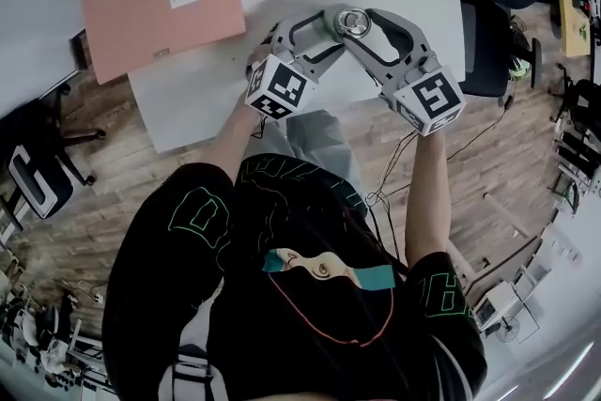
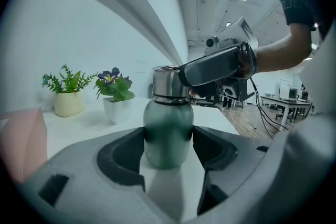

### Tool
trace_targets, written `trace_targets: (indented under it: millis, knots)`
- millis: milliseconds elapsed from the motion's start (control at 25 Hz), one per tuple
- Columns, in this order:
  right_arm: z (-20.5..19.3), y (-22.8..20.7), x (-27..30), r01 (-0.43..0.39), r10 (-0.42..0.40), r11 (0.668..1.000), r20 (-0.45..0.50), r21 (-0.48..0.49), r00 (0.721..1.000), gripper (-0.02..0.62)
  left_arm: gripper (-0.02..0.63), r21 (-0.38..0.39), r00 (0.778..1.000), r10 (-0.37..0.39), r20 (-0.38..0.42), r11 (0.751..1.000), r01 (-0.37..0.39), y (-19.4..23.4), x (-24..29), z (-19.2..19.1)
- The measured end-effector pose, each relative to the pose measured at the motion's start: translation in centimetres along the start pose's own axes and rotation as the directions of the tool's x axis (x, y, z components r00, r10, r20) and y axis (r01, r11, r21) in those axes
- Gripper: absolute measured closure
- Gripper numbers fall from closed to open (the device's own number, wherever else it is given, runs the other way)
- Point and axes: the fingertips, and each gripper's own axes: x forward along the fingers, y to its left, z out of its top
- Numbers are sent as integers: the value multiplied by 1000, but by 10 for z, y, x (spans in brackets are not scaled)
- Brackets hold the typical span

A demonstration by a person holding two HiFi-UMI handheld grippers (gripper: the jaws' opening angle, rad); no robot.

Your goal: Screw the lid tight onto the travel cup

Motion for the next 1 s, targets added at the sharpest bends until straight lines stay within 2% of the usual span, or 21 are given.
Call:
trace_targets:
  millis: [280, 480, 680, 1000]
  knots:
    - [-3, -1, 1, 123, -123, 992, -4, 35, 992, 362, 305, 0, 1000, -3, -3, 1000, 3, 0, 0, -1]
    - [-4, -2, 0, 249, -252, 962, 13, 109, 968, 362, 305, -3, 1000, -5, 3, 1000, 5, 0, -1, -1]
    - [-3, -5, -2, 387, -401, 899, 32, 207, 915, 362, 307, 0, 1000, -9, 3, 1000, 9, 0, -1, 1]
    - [-6, -7, -5, 547, -585, 774, 31, 320, 810, 362, 307, -5, 1000, -8, -4, 1000, 8, 0, 0, -1]
